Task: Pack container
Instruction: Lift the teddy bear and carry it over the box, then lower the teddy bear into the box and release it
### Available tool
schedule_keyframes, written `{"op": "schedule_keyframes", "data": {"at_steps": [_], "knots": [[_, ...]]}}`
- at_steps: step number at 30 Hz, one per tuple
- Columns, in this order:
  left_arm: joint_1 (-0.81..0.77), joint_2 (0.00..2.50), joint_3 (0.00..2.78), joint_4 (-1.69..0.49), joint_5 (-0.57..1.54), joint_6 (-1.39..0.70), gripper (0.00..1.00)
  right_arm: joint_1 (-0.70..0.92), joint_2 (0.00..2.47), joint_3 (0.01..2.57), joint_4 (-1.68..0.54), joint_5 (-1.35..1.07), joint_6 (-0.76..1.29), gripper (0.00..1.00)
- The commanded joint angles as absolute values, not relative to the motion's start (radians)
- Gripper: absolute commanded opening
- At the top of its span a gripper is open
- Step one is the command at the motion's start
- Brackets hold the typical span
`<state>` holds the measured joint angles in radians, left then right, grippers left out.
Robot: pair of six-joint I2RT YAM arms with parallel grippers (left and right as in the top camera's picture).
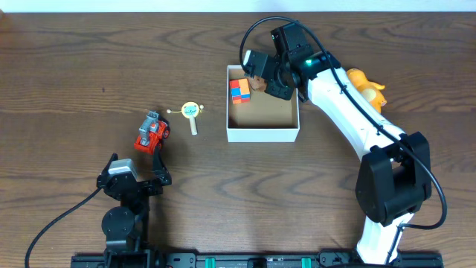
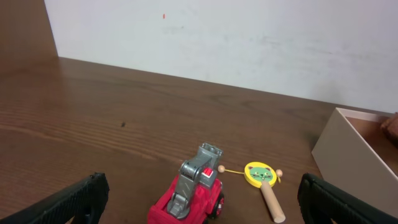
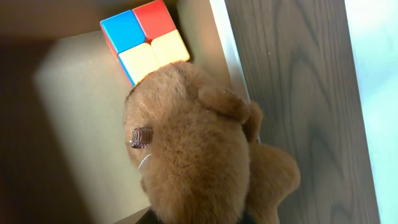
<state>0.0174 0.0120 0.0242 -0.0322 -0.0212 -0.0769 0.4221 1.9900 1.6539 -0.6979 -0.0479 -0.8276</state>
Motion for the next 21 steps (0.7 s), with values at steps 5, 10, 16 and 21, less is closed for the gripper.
{"op": "schedule_keyframes", "data": {"at_steps": [5,10,16,21], "knots": [[0.014,0.010,0.004,-0.071,-0.027,-0.064,0.98,0.413,2.016,1.666,-0.749,-0.035,-0.782,0.01],[0.014,0.011,0.004,-0.071,-0.027,-0.064,0.98,0.413,2.016,1.666,-0.752,-0.035,-0.782,0.01],[0.014,0.010,0.004,-0.071,-0.026,-0.064,0.98,0.413,2.016,1.636,-0.732,-0.034,-0.783,0.01],[0.014,0.010,0.004,-0.071,-0.027,-0.064,0.98,0.413,2.016,1.581,-0.665,-0.034,-0.783,0.01]]}}
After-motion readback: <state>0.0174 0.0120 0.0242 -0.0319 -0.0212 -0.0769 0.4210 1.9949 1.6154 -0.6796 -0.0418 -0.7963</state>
